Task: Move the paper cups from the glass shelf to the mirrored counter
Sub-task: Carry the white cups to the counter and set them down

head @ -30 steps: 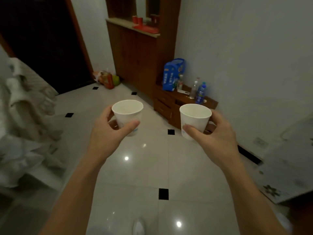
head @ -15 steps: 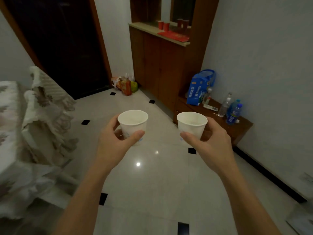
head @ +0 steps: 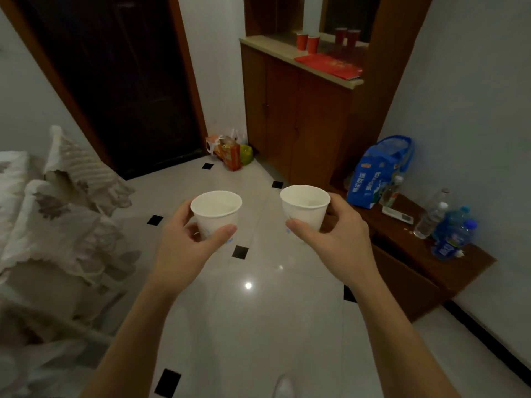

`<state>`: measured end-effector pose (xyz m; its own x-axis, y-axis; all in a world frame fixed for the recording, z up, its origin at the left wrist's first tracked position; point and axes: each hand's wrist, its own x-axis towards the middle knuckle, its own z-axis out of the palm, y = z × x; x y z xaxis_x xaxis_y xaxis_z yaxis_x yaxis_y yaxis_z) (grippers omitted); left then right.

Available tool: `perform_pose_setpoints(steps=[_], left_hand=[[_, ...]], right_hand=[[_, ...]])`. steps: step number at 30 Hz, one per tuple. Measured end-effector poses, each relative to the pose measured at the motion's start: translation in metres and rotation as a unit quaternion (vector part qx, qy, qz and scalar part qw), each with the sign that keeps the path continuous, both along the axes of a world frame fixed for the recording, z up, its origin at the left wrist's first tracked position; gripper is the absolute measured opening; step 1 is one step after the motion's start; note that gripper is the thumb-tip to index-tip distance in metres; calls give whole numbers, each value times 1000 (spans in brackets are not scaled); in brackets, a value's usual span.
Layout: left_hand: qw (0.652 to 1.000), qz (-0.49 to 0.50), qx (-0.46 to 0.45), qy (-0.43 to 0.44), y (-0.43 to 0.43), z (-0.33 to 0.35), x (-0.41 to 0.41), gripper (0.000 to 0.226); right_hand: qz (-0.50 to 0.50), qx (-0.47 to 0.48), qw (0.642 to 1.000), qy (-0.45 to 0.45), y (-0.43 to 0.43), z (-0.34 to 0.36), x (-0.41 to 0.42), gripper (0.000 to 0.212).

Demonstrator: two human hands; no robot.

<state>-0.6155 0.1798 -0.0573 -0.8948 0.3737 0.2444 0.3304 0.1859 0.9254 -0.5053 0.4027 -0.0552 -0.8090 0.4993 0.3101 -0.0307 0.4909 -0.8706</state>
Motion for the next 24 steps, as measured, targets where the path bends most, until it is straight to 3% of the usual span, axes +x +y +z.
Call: perform_pose_setpoints(steps=[13, 24], left_hand=[[996, 86, -11, 21, 88, 1, -183, 68], [996, 81, -2, 26, 114, -10, -392, 53]], right_hand=[[69, -1, 997, -27, 94, 3, -225, 73], [62, 22, 998, -26, 122, -7, -437, 69]])
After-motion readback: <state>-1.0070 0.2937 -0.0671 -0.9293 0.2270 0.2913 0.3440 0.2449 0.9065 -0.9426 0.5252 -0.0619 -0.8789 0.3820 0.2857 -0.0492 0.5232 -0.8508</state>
